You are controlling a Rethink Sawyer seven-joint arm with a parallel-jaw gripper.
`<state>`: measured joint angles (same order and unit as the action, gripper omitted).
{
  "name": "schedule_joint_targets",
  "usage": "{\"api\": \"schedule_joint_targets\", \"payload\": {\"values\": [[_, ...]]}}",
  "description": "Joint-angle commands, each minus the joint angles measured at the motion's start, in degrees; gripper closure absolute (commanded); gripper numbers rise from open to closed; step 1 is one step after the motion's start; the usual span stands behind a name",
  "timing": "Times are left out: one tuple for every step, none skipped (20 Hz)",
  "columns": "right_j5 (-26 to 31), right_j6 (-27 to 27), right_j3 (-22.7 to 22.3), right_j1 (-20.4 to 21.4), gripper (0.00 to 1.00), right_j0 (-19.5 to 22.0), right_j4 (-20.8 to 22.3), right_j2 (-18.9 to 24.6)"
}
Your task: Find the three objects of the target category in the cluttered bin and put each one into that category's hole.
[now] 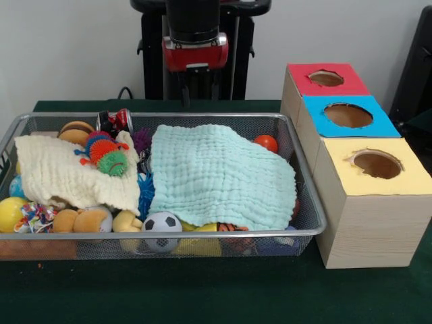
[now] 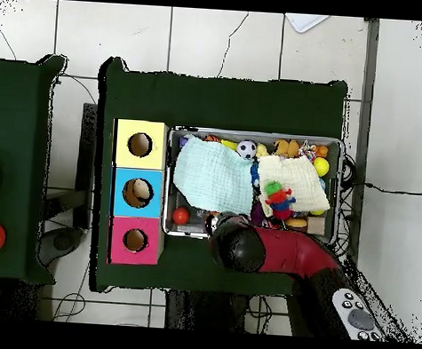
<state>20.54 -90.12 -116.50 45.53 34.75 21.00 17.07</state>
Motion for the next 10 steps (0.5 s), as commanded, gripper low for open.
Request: {"api": "schedule_joint_targets", "payload": {"values": [[3.28,10.21,8.8,-2.19,0.0,1.82,5.4,10.98],[2.99,9.85,9.2,-2.3,0.0,1.76,5.78,11.41],[2.74,9.63,9.37,-2.43,0.0,1.96,6.14,11.92],[2.77,9.39,9.86,-2.62,0.0,1.85,6.55,12.21],[2.22,9.77,10.02,-2.87,0.0,2.17,7.44,12.97],[2.22,10.28,10.44,-3.14,0.0,2.43,8.12,13.69],[1.66,9.9,10.35,-3.46,0.0,2.7,8.58,14.17],[2.1,9.82,11.58,-4.16,0.0,1.89,9.76,13.56],[0.91,10.32,11.57,-4.9,0.0,2.21,11.45,14.14],[-0.26,10.12,12.56,-6.63,0.0,2.17,12.93,14.0]]}}
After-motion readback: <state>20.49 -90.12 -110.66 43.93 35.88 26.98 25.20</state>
